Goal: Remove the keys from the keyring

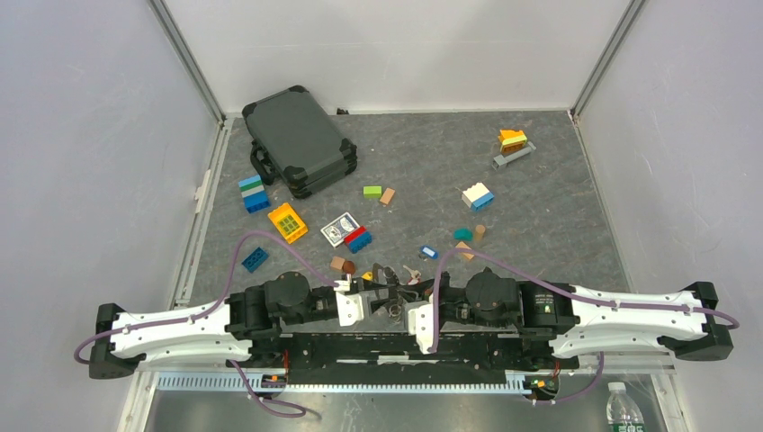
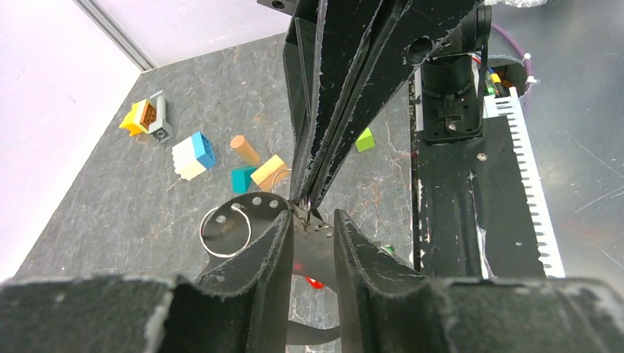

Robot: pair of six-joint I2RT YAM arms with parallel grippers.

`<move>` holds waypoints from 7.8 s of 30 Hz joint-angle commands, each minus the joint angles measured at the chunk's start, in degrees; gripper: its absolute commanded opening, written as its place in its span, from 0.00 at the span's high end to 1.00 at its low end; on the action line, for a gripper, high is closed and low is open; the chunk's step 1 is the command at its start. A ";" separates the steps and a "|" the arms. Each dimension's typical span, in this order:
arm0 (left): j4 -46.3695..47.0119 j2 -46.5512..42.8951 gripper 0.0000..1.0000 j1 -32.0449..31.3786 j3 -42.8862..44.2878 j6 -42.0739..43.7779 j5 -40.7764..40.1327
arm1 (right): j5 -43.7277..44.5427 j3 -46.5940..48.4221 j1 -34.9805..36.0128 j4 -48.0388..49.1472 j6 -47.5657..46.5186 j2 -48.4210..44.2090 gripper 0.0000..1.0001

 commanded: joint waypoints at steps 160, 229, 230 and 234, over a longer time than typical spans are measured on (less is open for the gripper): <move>-6.98 -1.26 0.98 -0.23 5.40 2.08 0.25 | -1.58 7.51 -0.17 -0.32 7.06 5.69 0.98; 0.58 -11.56 0.79 -0.24 -0.64 0.05 2.79 | -3.79 -0.22 -0.13 10.16 8.07 -0.34 1.00; -0.05 -11.23 0.76 -0.24 -0.33 0.25 2.76 | -3.51 0.98 -0.13 8.65 8.02 0.27 1.00; -2.99 -9.42 0.68 -0.18 1.60 1.49 2.58 | -2.02 4.25 -0.13 3.82 8.24 2.13 1.00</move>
